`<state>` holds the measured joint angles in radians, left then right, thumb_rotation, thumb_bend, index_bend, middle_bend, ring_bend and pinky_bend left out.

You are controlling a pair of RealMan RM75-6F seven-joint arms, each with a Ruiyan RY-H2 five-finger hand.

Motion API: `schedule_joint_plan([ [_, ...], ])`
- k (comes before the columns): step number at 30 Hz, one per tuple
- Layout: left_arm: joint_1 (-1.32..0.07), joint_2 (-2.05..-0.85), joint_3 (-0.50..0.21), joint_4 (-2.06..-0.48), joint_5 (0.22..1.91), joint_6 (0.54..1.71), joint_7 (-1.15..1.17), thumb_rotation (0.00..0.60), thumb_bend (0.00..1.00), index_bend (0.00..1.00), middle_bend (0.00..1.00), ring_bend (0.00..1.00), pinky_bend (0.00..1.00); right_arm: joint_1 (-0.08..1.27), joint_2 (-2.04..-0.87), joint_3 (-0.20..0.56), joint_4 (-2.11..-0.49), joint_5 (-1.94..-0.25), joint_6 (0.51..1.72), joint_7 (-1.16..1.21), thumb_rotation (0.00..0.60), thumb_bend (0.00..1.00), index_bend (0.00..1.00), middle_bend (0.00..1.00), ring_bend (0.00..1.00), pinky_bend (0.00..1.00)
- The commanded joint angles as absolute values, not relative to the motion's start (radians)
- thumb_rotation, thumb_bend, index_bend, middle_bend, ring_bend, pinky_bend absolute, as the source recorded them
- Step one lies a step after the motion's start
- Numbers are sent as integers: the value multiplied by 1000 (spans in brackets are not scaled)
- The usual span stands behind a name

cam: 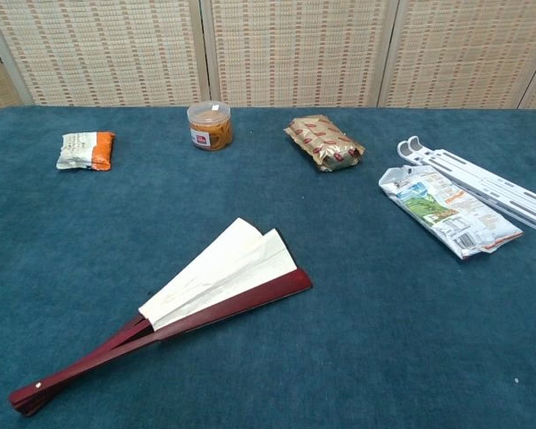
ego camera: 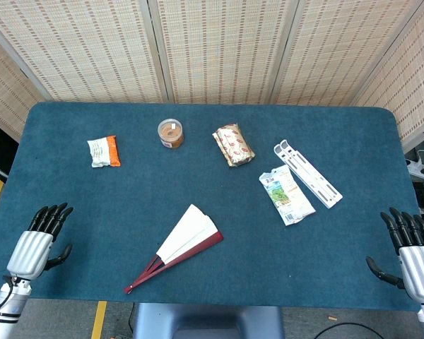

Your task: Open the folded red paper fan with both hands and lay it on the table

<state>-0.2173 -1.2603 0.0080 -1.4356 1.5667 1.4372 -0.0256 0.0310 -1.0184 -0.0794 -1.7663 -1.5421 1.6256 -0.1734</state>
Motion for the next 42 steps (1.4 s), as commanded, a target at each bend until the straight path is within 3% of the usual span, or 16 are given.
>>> schedule_joint_plan([
  [1, -226, -1266, 6, -1429, 1565, 1422, -31, 600, 394, 0, 0, 0, 48, 32, -1029, -78, -1758, -1575, 1622, -179, 409, 243, 0, 0, 0, 0],
  [6, -238, -1272, 3, -1423, 1574, 1407, -44, 600, 392, 0, 0, 0, 49, 78, -1102, -72, -1729, -1700, 1590, -194, 409, 243, 0, 0, 0, 0],
  [12, -229, -1263, -2, -1420, 1571, 1423, -79, 600, 392, 0, 0, 0, 51, 248, -1174, -26, -1799, -1796, 1354, -346, 409, 238, 94, 0, 0, 0],
  [18, -234, -1253, -12, -1424, 1548, 1399, -90, 600, 393, 0, 0, 0, 54, 415, -1313, 53, -1783, -1731, 1091, -462, 415, 237, 240, 0, 0, 0],
  [23, -237, -1253, -16, -1424, 1534, 1385, -88, 600, 393, 0, 0, 0, 55, 518, -1416, 101, -1735, -1675, 960, -531, 443, 237, 322, 0, 0, 0],
  [37, -246, -1272, -28, -1404, 1506, 1355, -48, 600, 391, 0, 0, 0, 58, 639, -1700, 110, -1497, -1613, 884, -625, 460, 221, 340, 0, 0, 0],
  [42, -249, -1272, -29, -1400, 1503, 1347, -58, 600, 389, 0, 0, 0, 59, 649, -1777, 104, -1419, -1618, 925, -626, 516, 210, 377, 0, 0, 0],
])
